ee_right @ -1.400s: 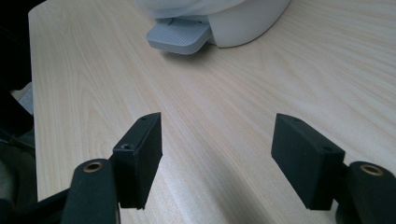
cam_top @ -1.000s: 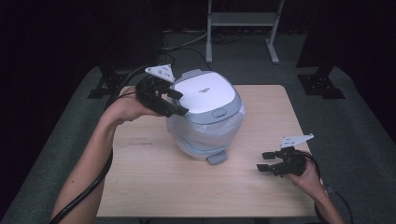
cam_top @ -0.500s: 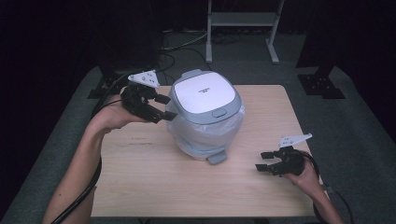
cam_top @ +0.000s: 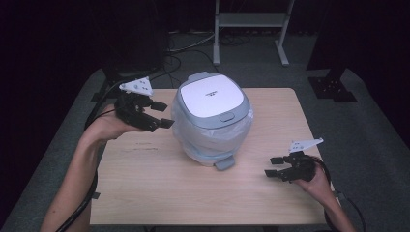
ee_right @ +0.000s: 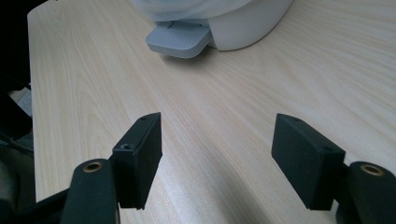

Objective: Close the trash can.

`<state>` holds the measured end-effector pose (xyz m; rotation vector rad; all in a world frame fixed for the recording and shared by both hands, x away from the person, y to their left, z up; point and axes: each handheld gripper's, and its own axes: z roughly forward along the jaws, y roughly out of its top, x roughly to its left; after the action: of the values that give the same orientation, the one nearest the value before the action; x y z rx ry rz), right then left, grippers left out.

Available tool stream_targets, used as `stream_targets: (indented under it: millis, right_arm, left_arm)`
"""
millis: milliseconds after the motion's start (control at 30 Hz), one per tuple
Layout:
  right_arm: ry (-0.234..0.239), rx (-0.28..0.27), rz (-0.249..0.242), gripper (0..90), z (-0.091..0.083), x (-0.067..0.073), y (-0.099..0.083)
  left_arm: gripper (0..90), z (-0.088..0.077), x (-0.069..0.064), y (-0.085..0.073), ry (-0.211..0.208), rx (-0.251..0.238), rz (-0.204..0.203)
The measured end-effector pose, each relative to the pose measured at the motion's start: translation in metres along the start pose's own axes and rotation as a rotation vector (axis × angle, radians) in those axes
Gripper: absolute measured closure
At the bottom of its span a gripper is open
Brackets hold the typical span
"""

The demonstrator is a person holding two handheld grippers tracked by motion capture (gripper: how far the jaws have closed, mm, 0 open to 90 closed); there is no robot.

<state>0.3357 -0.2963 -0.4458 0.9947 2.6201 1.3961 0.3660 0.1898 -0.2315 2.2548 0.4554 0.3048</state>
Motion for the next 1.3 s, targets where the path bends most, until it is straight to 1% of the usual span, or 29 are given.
stream_targets:
  millis: [67, 267, 433, 700, 900, 1000, 1167, 1300]
  right_arm:
    - [0.000, 0.001, 0.000, 32.3, 0.000, 0.000, 0.000]
    - [0.000, 0.003, 0.000, 32.2, 0.000, 0.001, 0.000]
    - [-0.001, 0.002, 0.001, 32.3, 0.000, 0.001, 0.000]
    - [-0.001, -0.001, -0.004, 32.2, 0.000, 0.001, 0.001]
    - [-0.003, 0.003, -0.004, 32.3, 0.000, 0.001, 0.000]
    - [-0.004, 0.003, -0.003, 32.3, 0.000, 0.001, -0.001]
    - [-0.006, 0.000, -0.002, 32.3, -0.001, 0.000, -0.001]
    - [-0.006, 0.000, -0.001, 32.2, -0.001, 0.000, -0.002]
  left_arm:
    - [35.5, -0.001, 0.000, -0.005, 0.004, 0.001, -0.010]
    - [34.5, -0.001, 0.000, -0.019, 0.011, 0.011, -0.019]
    - [33.8, 0.000, 0.000, -0.032, 0.009, 0.013, -0.039]
    - [32.4, 0.001, -0.003, -0.045, 0.013, 0.019, -0.046]
    - [30.8, 0.006, -0.005, -0.052, 0.009, 0.020, -0.046]
    - [28.7, 0.010, -0.005, -0.058, 0.014, 0.026, -0.051]
    - [25.4, 0.015, -0.005, -0.070, 0.026, 0.011, -0.073]
    - [23.5, 0.017, -0.007, -0.080, 0.026, 0.005, -0.087]
